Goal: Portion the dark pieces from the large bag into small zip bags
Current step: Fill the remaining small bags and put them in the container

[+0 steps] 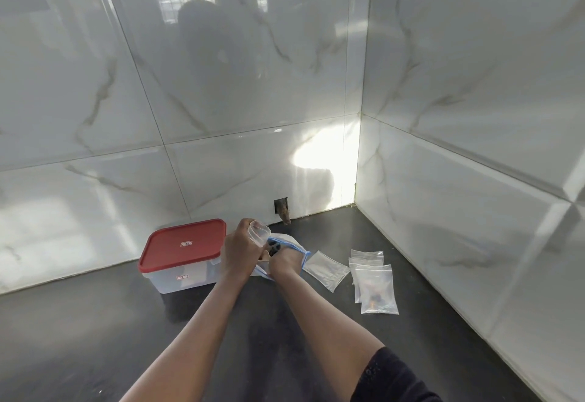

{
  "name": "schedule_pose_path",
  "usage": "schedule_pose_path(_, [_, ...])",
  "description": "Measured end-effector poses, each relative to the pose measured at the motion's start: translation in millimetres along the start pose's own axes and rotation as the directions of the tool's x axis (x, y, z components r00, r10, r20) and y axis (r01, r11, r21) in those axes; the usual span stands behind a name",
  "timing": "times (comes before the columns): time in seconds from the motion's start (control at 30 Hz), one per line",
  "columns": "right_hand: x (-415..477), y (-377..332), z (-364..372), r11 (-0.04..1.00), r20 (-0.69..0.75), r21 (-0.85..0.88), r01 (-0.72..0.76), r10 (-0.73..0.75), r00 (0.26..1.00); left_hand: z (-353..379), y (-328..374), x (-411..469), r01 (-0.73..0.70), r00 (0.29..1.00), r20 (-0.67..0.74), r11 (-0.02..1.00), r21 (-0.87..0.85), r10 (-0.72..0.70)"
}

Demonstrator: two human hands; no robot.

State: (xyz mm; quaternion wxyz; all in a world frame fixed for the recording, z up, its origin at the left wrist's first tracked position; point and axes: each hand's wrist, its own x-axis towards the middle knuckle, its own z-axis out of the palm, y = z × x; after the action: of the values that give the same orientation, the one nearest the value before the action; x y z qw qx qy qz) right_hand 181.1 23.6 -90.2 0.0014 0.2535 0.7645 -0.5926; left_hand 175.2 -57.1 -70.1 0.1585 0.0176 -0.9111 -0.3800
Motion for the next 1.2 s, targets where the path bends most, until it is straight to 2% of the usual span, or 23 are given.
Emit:
schedule_pose_path(0.23, [-8, 14, -17, 0.989, 0.008, -0.142, 0.029, -0.028, 1.000, 4, 3, -8, 0.040, 0.999, -0.001, 0.999, -0.022, -0.040])
schedule_pose_path(0.33, [-4, 12, -33, 0.990, 0.002, -0.139, 0.003, -0.003, 1.000, 4, 0, -8, 0.026, 1.000, 0.010, 0.999, -0.036, -0.026])
schedule_pose_path(0.5, [5, 4, -70, 0.997, 0.071, -0.079, 0.015, -0.010, 0.997, 9, 1, -7, 0.033, 0.999, 0.021, 0.998, -0.052, -0.032])
schedule_pose_path(0.6, [12, -5, -90, 0.990, 0.044, -0.143, 0.019, -0.013, 0.999, 13, 0, -7, 0.041, 0.999, 0.028, 0.997, -0.058, -0.039])
schedule_pose_path(0.77, [5, -19, -128, 0.980, 0.088, -0.196, 0.041, -0.024, 0.996, 17, -9, -8, 0.048, 0.997, 0.064, 0.997, -0.063, -0.043])
schedule_pose_path(0.93, [-23, -39, -152, 0.980, 0.162, -0.134, 0.144, -0.122, 0.979, 19, -12, -13, 0.014, 0.995, 0.102, 0.997, -0.082, -0.005])
schedule_pose_path(1.03, [-29, -46, -148, 0.974, 0.113, -0.105, 0.202, -0.190, 0.975, 21, -13, -16, -0.036, 0.993, 0.109, 0.997, -0.071, 0.043])
schedule_pose_path(1.2, [-30, -38, -127, 0.904, 0.098, -0.233, 0.359, -0.345, 0.933, 20, -14, -19, -0.069, 0.990, 0.123, 0.997, -0.039, 0.073])
